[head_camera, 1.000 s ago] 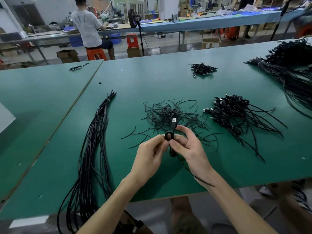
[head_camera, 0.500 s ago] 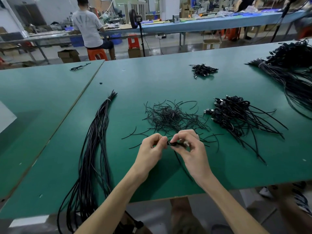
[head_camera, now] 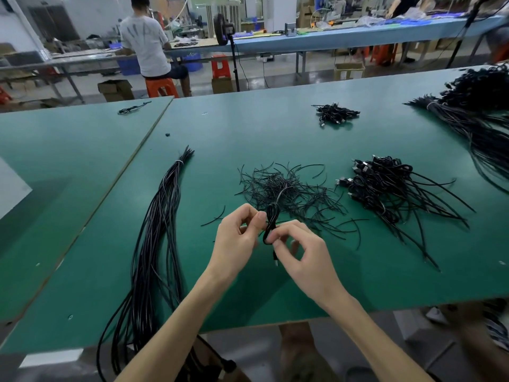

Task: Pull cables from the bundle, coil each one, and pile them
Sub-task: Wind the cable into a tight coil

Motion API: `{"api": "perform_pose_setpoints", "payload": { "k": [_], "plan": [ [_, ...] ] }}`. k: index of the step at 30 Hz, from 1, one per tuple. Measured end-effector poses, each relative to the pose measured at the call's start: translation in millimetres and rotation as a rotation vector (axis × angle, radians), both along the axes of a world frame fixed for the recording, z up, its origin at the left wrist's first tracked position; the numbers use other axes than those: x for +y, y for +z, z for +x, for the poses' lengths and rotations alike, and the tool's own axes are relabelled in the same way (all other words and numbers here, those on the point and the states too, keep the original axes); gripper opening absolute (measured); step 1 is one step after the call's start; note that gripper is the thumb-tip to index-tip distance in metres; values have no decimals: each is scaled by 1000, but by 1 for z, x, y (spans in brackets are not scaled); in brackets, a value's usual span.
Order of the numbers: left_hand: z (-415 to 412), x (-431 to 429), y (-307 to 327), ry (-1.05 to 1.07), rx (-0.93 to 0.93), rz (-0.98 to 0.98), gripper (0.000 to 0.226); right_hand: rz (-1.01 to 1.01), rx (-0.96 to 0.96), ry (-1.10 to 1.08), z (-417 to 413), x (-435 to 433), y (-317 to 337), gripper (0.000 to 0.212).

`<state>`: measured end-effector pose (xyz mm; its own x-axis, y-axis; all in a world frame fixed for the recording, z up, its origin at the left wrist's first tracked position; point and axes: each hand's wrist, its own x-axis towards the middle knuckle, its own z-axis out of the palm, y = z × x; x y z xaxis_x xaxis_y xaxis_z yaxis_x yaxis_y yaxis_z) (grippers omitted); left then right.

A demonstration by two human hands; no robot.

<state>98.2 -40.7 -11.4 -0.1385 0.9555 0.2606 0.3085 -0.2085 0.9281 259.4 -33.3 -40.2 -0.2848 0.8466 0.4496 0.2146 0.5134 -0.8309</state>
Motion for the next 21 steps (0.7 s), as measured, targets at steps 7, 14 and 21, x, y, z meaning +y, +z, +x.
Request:
{"api": "perform_pose_setpoints", "payload": {
  "k": [7,14,21],
  "plan": [
    [5,-1,-9,-28,-31,20,23,-224,121,-76,2,1,0,32],
    [3,-1,-18,-55,-175,-111,30,-321,240,-30,3,4,0,25],
    [3,-2,-22,-162,-339,-190,27,-332,293,33,4,7,-3,14]
  ]
}}
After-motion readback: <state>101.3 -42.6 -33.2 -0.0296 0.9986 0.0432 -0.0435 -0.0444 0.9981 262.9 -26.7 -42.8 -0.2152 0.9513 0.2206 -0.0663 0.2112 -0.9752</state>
